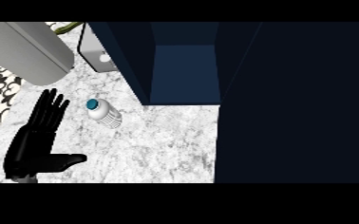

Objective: Pick up the bottled water, place it into the cabinet and close the cabinet

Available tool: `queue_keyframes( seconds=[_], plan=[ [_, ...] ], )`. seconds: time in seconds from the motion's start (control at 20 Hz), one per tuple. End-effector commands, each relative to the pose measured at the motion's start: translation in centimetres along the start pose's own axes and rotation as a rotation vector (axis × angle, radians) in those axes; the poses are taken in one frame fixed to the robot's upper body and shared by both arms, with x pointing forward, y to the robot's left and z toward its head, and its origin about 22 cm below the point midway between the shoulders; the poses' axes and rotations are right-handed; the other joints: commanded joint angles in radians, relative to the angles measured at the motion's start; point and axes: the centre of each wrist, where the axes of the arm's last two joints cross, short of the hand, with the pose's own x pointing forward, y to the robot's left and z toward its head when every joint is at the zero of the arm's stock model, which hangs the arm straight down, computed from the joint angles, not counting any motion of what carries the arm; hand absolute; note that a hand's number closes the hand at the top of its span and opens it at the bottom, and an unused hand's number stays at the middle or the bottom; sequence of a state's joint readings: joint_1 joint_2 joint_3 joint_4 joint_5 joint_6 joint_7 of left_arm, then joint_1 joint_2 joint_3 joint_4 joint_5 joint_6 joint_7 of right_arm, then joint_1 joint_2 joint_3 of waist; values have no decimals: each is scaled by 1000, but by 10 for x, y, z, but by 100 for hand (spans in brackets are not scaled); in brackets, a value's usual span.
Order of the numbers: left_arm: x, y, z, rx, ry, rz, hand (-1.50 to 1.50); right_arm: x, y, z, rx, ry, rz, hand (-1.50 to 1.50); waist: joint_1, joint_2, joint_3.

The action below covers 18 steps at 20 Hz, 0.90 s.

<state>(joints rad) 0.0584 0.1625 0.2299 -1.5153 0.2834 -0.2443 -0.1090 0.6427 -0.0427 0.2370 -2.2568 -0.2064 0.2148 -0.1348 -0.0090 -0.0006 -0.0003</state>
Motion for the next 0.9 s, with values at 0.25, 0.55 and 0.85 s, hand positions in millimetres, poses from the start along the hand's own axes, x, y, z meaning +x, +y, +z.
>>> queue_keyframes(
  seconds=[0.25,0.55,0.85],
  plan=[
    [-43,28,-10,22,96,11,-150,-9,-10,5,10,-5,-6,-150,1,1,0],
    [-88,28,-14,54,131,60,-150,-8,5,6,9,-22,-25,-150,-4,2,-1],
    [-108,35,-23,37,175,123,-150,-17,5,4,19,1,-4,-150,-6,3,-1]
  ],
)
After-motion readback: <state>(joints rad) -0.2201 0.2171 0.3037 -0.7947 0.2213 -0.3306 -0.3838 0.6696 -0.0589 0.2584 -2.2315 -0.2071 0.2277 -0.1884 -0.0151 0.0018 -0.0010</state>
